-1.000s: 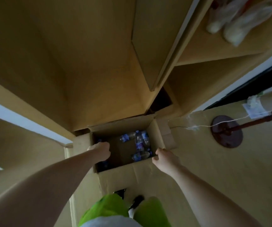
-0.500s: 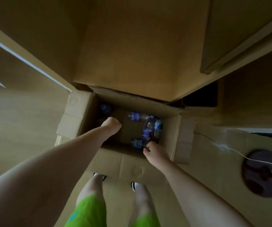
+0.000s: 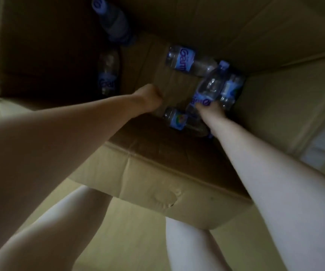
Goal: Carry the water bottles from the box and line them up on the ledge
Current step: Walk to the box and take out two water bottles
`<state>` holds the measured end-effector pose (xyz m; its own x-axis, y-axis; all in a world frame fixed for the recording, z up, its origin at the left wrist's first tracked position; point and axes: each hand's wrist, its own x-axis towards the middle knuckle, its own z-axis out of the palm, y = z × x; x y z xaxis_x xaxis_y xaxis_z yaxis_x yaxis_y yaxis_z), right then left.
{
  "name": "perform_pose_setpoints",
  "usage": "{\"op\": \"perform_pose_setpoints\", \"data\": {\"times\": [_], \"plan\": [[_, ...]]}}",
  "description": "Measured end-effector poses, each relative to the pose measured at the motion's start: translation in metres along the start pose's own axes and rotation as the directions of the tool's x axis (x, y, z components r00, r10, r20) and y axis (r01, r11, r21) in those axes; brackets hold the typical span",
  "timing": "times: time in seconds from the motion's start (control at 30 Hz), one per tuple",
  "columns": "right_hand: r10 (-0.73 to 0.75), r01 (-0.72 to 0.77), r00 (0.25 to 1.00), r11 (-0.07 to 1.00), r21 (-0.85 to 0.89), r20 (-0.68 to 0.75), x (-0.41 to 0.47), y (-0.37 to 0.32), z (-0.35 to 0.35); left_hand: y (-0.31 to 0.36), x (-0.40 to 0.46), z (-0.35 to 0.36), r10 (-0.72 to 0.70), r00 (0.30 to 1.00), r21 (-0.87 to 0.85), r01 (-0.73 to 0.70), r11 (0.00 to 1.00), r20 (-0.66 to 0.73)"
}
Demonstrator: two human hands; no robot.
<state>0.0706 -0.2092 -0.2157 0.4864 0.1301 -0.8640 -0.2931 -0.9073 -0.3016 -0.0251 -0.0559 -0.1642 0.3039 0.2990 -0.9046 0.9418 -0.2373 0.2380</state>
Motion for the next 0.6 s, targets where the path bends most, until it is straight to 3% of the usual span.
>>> {"op": "perform_pose_setpoints", "data": {"times": [0.2,0.37,0.5,0.6], "plan": [[0.199,-0.186,0.979,0.963,0.196,-0.047,0.065,0.009,0.031,-0.013,0.044,0.009,-0.020,0.999,0.010,0.020,1.000,0.040],[0.381,-0.351,0.886,0.924,0.152,-0.266,0.084,0.002,0.041,-0.006,0.056,0.017,-0.019,0.997,-0.021,0.021,1.000,0.070],[0.313,-0.313,0.890,0.948,0.057,-0.332,0.090,0.004,0.040,-0.003,0.057,0.020,-0.024,0.996,-0.036,0.027,0.999,0.086],[0.244,-0.224,0.915,0.970,0.098,-0.322,0.083,0.013,0.034,-0.003,0.055,0.014,-0.030,0.997,-0.028,0.033,0.999,0.075]]}}
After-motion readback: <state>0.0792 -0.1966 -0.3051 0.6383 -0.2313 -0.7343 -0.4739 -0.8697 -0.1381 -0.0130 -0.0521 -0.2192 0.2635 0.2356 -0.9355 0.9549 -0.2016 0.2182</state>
